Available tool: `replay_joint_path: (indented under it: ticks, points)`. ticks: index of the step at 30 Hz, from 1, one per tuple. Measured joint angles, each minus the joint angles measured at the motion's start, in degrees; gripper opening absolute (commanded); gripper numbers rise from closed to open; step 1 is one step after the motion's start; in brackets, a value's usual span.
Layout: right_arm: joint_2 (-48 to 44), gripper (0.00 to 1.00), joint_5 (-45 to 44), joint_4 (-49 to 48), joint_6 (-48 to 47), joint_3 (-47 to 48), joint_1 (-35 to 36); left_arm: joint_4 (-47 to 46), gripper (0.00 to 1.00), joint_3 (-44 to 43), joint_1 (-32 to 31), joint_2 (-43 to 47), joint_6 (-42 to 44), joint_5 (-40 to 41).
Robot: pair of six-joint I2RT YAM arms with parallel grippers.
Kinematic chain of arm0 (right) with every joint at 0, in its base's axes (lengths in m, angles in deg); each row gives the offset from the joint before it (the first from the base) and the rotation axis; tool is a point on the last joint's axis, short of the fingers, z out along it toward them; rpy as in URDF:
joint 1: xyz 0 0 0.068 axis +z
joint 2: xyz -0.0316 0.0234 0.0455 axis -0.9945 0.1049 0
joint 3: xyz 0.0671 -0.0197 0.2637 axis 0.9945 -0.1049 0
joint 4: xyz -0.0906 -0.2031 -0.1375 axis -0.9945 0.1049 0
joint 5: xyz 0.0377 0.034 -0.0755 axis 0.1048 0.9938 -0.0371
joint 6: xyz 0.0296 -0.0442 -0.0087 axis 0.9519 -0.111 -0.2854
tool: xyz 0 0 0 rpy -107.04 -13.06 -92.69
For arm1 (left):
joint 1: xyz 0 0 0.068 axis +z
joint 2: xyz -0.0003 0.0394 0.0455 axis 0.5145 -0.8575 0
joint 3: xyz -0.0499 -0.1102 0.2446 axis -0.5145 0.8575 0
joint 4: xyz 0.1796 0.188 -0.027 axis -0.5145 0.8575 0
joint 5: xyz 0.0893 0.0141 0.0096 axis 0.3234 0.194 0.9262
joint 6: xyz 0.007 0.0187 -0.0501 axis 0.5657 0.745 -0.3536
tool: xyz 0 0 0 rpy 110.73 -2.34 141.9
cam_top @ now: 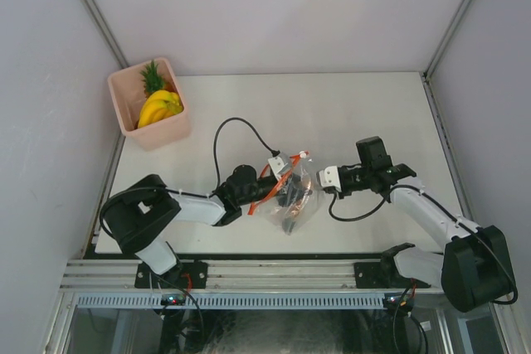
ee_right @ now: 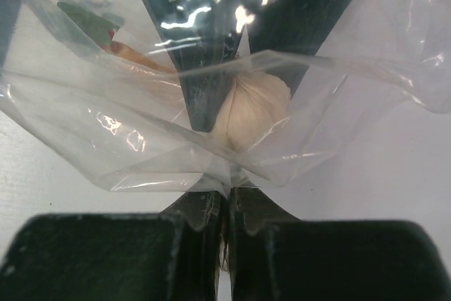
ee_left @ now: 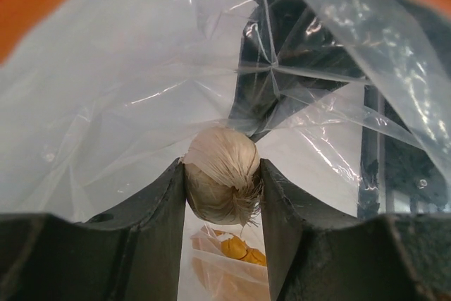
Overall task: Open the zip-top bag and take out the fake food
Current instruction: Pick up the fake vegetable from the zipper food storage bag.
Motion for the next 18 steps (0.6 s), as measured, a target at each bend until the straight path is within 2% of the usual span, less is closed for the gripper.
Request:
replay_joint_path:
  ticks: [8,11,12,14,18]
  points:
    - [0.00,0.00,-0.70,-0.28,-0.52,-0.04,1.51,-2.75,0.56,0.00,0.33,-1.90,-4.63,-0.48]
    - [0.00,0.00,-0.68,-0.66,-0.52,-0.26,2.19,-4.04,0.55,0.00,0.42,-2.73,-6.08,-0.74]
    - [0.00,0.00,-0.70,-0.72,-0.50,-0.37,2.38,-4.37,0.53,0.00,0.42,-2.95,-6.34,-0.92]
    - [0.00,0.00,-0.72,-0.79,-0.50,-0.52,2.49,-4.87,0.38,0.00,0.46,-3.34,-7.10,-1.29]
    - [0.00,0.00,-0.85,-0.94,-0.52,-0.59,2.49,-6.29,0.26,0.00,1.11,-3.85,-9.18,-2.21]
